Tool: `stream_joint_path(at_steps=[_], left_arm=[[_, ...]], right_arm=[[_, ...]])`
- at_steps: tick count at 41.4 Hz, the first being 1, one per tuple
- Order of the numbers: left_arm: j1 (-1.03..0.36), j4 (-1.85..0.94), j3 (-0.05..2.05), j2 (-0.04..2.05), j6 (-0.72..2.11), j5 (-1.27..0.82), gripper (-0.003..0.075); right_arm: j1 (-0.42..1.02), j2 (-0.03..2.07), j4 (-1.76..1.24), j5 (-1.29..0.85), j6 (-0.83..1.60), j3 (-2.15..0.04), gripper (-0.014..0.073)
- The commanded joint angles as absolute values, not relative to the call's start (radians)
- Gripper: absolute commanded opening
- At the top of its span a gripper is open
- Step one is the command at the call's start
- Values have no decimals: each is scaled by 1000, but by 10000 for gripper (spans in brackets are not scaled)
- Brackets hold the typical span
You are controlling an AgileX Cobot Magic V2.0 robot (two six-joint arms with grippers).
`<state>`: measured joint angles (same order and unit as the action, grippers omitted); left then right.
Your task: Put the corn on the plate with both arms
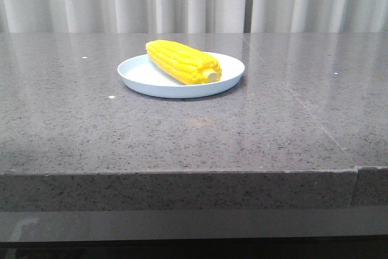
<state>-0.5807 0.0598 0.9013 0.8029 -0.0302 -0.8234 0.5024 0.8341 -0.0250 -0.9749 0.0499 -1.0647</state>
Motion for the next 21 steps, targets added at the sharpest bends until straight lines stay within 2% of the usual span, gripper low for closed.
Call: stream_joint_path(at_steps=[1, 9, 13, 17, 21], left_arm=[[-590, 53, 926, 799, -40, -754, 430], [-590, 53, 926, 799, -40, -754, 425], [-590, 53, 926, 799, -40, -754, 380], [-590, 55, 926, 799, -40, -754, 287], [-590, 57, 926, 799, -40, -754, 185]], right_arm=[[496, 759, -15, -909, 56, -1042, 582], [496, 663, -15, -908, 56, -990, 582], [496, 636, -15, -904, 56, -980, 561], [496, 622, -15, -902, 56, -977, 440], [496, 620, -15, -901, 56, -976, 274]])
